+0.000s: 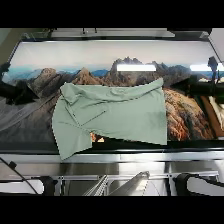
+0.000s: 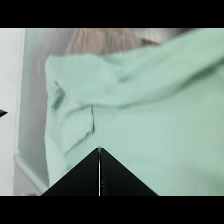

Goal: Fold the shirts.

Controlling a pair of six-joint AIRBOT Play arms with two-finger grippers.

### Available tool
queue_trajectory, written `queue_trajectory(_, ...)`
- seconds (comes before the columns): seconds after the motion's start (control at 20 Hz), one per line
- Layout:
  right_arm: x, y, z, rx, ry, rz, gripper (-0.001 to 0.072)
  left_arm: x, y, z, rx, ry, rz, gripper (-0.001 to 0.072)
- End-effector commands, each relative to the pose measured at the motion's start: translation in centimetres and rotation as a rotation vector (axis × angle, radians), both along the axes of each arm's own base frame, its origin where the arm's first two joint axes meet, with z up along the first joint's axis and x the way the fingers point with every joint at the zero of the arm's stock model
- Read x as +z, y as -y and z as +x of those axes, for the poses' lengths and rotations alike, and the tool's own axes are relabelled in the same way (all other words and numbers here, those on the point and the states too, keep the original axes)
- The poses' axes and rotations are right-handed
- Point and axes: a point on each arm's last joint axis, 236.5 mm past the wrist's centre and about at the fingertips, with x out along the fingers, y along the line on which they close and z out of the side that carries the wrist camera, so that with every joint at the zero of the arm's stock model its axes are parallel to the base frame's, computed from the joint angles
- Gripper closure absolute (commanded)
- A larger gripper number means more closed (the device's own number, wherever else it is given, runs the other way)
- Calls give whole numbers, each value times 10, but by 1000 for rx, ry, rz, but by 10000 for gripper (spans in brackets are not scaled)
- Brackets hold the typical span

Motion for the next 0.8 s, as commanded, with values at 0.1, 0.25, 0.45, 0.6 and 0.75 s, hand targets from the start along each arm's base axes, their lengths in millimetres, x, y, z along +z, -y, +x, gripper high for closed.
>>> queue_trajectory(0.1,-53,-1,-81,-118,-121,-80,697,-68,4,-38,13,-89,17,414)
queue_trajectory(0.25,-50,5,-97,-170,-111,-82,697,-93,12,-39,-13,-135,-5,414)
queue_trajectory(0.45,-38,1,-102,-160,-85,-85,697,-117,33,-45,-85,-220,-47,415)
queue_trajectory(0.6,-37,-2,-105,-147,-88,-77,697,-120,50,-54,-168,-244,-71,415)
queue_trajectory(0.75,-38,-1,-105,-146,-89,-81,697,-116,63,-59,-235,-248,-91,417)
